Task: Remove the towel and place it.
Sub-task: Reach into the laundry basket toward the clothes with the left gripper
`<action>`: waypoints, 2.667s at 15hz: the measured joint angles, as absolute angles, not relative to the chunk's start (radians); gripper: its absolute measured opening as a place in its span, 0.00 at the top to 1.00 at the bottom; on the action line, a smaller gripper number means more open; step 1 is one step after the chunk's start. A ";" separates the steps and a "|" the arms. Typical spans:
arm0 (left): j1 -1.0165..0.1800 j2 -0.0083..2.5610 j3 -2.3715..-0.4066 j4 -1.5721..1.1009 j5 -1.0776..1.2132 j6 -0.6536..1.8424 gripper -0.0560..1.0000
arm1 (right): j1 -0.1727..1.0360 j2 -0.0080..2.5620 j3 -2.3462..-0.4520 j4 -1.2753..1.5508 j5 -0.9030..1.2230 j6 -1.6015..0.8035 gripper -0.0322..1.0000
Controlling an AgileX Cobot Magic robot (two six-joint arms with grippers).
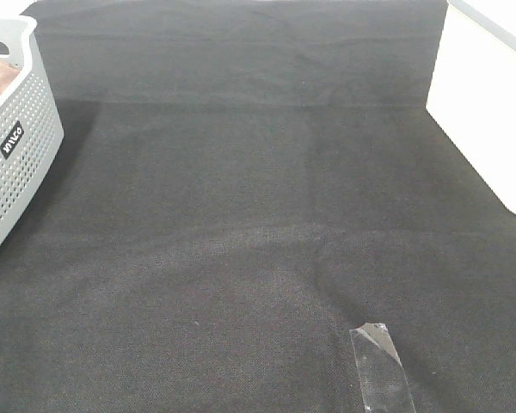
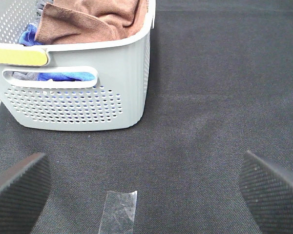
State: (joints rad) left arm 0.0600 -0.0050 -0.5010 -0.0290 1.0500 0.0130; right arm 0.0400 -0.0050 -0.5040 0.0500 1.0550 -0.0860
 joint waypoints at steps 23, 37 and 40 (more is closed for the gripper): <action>0.060 -0.005 -0.501 -0.029 1.050 0.014 0.01 | 0.040 -0.005 -0.504 0.050 1.055 -0.086 0.31; 0.060 -0.005 -0.501 -0.029 1.050 0.014 0.01 | 0.040 -0.005 -0.504 0.050 1.055 -0.086 0.31; 0.060 -0.005 -0.501 -0.029 1.050 0.014 0.01 | 0.040 -0.005 -0.504 0.050 1.055 -0.086 0.31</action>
